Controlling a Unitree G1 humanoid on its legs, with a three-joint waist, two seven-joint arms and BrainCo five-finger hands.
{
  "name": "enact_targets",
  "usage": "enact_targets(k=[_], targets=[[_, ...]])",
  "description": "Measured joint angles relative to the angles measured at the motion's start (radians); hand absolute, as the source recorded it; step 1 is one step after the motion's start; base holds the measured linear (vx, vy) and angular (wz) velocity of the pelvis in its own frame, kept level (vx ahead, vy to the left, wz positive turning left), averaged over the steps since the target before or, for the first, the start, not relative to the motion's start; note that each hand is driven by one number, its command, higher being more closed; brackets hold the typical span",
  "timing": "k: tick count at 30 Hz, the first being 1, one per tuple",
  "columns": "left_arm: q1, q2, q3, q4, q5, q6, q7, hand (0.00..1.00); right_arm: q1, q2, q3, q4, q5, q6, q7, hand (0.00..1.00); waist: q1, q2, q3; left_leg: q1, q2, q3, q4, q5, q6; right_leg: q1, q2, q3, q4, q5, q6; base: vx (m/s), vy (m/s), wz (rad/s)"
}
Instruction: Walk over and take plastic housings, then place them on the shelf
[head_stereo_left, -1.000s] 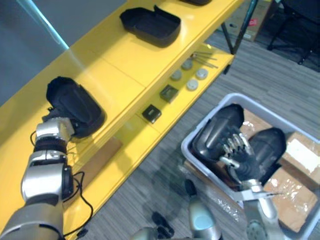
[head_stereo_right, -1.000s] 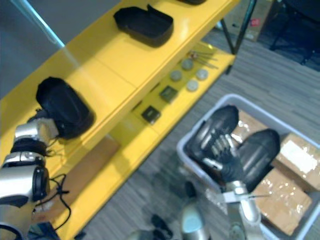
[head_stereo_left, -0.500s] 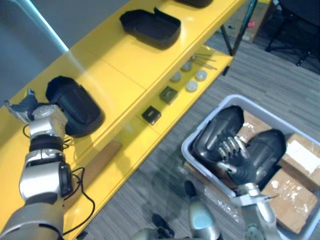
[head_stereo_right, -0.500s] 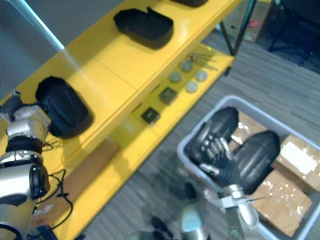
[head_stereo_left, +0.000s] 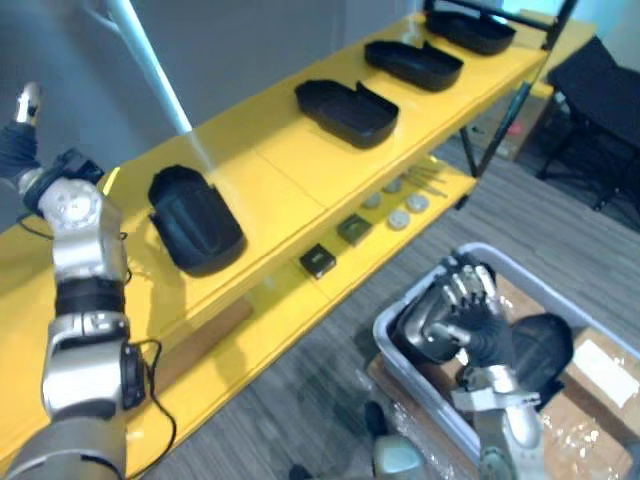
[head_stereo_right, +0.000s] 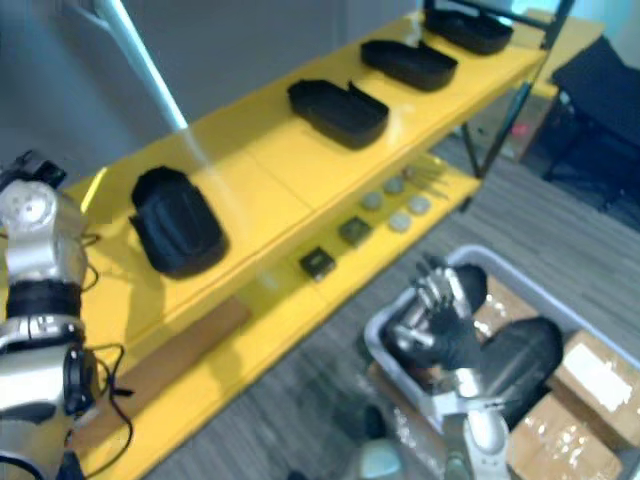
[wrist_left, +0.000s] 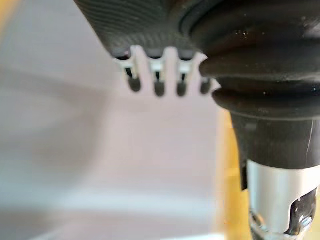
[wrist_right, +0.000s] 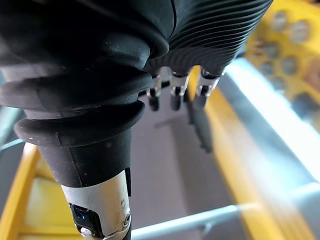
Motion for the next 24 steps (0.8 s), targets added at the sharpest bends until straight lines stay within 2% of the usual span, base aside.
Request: enact_targets(k=[2,4,5,6,7,9,11,12,15,16,17,22,24], targets=[[0.204,-0.088,0.083,-0.215,0.026,-0.075,-0.028,0.0,-0.022,-0.003,-0.038,0.0,-0.047,-0.024,-0.069,0.0,0.038,0.006,-0.046,0.001,0.0,-0.046,-0.002,0.003,0.003,0.021,-0.004,-0.052,-0.001,-0.001,-0.001,-0.02,0.007,0.51],[0.345,-0.167,0.131,-0.354,0.053,-0.105,-0.042,0.0,-0.038,-0.004,-0.069,-0.001,-0.074,-0.025,-0.096,0.0,0.071,0.003,-0.078,-0.001,-0.004,-0.078,-0.003,0.01,0.01,0.032,-0.012,-0.092,-0.001,-0.001,-0.001,-0.02,0.013,0.55],[0.397,-0.193,0.146,-0.406,0.066,-0.109,-0.046,0.0,-0.044,-0.005,-0.079,-0.001,-0.082,-0.025,-0.099,0.0,0.082,0.0,-0.085,-0.001,-0.006,-0.091,-0.006,0.014,0.012,0.037,-0.014,-0.105,-0.001,-0.001,-0.001,-0.06,0.016,0.68],[0.508,-0.249,0.178,-0.515,0.091,-0.122,-0.061,0.0,-0.062,-0.004,-0.089,-0.001,-0.104,-0.025,-0.114,0.0,0.107,-0.007,-0.093,0.0,-0.011,-0.122,-0.011,0.019,0.014,0.054,-0.018,-0.136,-0.002,-0.002,-0.001,-0.04,0.012,0.54],[0.551,-0.27,0.189,-0.553,0.114,-0.124,-0.064,0.0,-0.068,-0.004,-0.091,-0.001,-0.111,-0.024,-0.116,0.0,0.115,-0.011,-0.095,-0.001,-0.013,-0.132,-0.011,0.019,0.015,0.059,-0.019,-0.147,-0.002,-0.003,-0.002,-0.11,0.011,0.57],[0.733,-0.344,0.233,-0.677,0.22,-0.122,-0.059,0.0,-0.086,0.008,-0.091,-0.002,-0.133,-0.024,-0.12,0.0,0.163,-0.033,-0.109,-0.006,-0.03,-0.16,-0.022,0.02,0.015,0.076,-0.038,-0.182,-0.011,-0.035,0.005,-0.12,0.01,0.4],[0.8,-0.368,0.252,-0.697,0.257,-0.114,-0.058,0.0,-0.087,0.015,-0.094,-0.003,-0.133,-0.024,-0.13,0.0,0.171,-0.035,-0.117,-0.002,-0.036,-0.173,-0.033,0.019,0.015,0.083,-0.047,-0.194,-0.011,-0.05,0.012,-0.06,0.008,0.28],[0.856,-0.393,0.265,-0.715,0.256,-0.096,-0.066,0.0,-0.088,0.022,-0.106,-0.003,-0.132,-0.024,-0.137,0.0,0.176,-0.042,-0.129,-0.003,-0.036,-0.181,-0.034,0.02,0.014,0.088,-0.05,-0.21,-0.011,-0.053,0.012,-0.05,0.011,0.25],[0.958,-0.473,0.267,-0.732,0.228,-0.056,-0.117,0.0,-0.089,0.044,-0.126,-0.007,-0.123,-0.023,-0.14,0.0,0.185,-0.035,-0.135,-0.004,-0.036,-0.183,-0.041,0.025,0.011,0.089,-0.051,-0.214,-0.011,-0.056,0.015,-0.03,0.014,0.12],[0.997,-0.517,0.261,-0.732,0.199,-0.05,-0.157,0.0,-0.088,0.056,-0.125,-0.008,-0.107,-0.021,-0.142,0.0,0.185,-0.033,-0.136,-0.004,-0.035,-0.184,-0.047,0.029,0.01,0.087,-0.051,-0.216,-0.011,-0.056,0.015,0.0,0.0,0.0],[1.005,-0.597,0.146,-0.789,0.093,-0.148,-0.396,0.0,-0.111,0.133,-0.125,0.014,-0.033,-0.02,-0.155,0.0,0.198,-0.119,-0.111,0.001,-0.036,-0.238,-0.066,0.044,0.013,0.114,-0.053,-0.271,-0.001,-0.079,0.023,0.0,0.0,0.0],[1.02,-0.597,0.145,-0.774,0.093,-0.155,-0.397,0.0,-0.111,0.133,-0.123,0.015,-0.032,-0.02,-0.154,0.0,0.197,-0.12,-0.105,-0.001,-0.036,-0.237,-0.063,0.044,0.013,0.113,-0.054,-0.269,-0.001,-0.079,0.023,0.0,0.0,0.0],[1.021,-0.596,0.142,-0.639,0.087,-0.159,-0.395,0.0,-0.112,0.133,-0.107,0.022,0.005,-0.021,-0.145,0.0,0.2,-0.12,-0.073,-0.009,-0.037,-0.237,-0.049,0.042,0.014,0.111,-0.057,-0.269,-0.001,-0.078,0.025,0.0,0.0,0.0]])
